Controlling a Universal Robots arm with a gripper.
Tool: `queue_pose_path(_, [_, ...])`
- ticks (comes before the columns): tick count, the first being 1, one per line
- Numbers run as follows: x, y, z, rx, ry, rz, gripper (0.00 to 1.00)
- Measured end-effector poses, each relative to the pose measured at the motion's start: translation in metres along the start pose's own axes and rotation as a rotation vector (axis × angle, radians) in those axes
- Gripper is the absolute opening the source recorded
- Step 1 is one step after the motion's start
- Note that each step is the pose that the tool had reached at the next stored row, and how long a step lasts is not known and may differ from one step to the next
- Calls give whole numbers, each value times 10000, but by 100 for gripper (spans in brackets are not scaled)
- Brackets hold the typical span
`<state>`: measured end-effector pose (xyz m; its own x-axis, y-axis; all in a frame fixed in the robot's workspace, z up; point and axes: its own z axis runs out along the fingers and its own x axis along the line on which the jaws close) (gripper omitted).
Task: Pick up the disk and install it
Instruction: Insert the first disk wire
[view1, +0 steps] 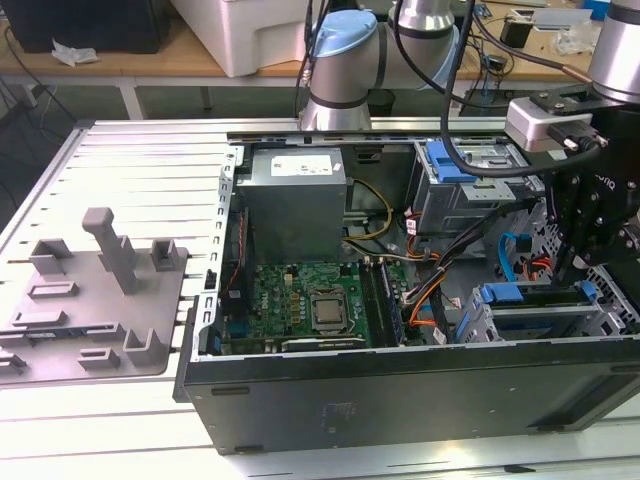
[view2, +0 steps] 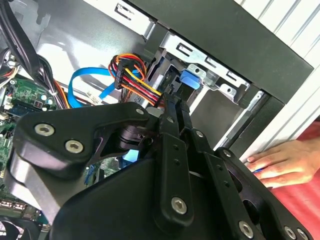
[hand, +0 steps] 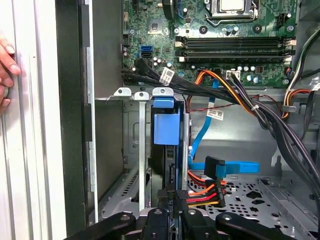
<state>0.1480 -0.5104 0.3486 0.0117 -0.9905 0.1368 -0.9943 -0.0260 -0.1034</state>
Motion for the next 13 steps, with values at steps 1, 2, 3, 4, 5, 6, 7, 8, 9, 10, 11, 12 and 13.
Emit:
queue_pose_path(1, [1,0,1,0,-5,0,17])
queue_pose_path(2, [1,0,1,0,-11,1,17])
queue_pose_path(3, [1,0,1,0,-15,0,17])
queue_pose_path(4, [2,0,1,0,-17,1,17])
queue_pose_path(5, [2,0,1,1,-17,1,17])
queue_pose_path(6, [2,0,1,0,-17,0,17])
queue_pose_path(7, [2,0,1,1,-17,0,17])
queue_pose_path(8, [2,0,1,0,-17,0,17])
queue_pose_path(9, [2,0,1,0,-17,1,17])
queue_pose_path(10, [2,0,1,1,-17,0,17])
queue_pose_path(11, [2,0,1,1,-16,0,17])
queue_pose_path(12, [1,0,2,0,-15,-1,17])
queue_pose_path(13, [0,0,3,1,-18,0,17])
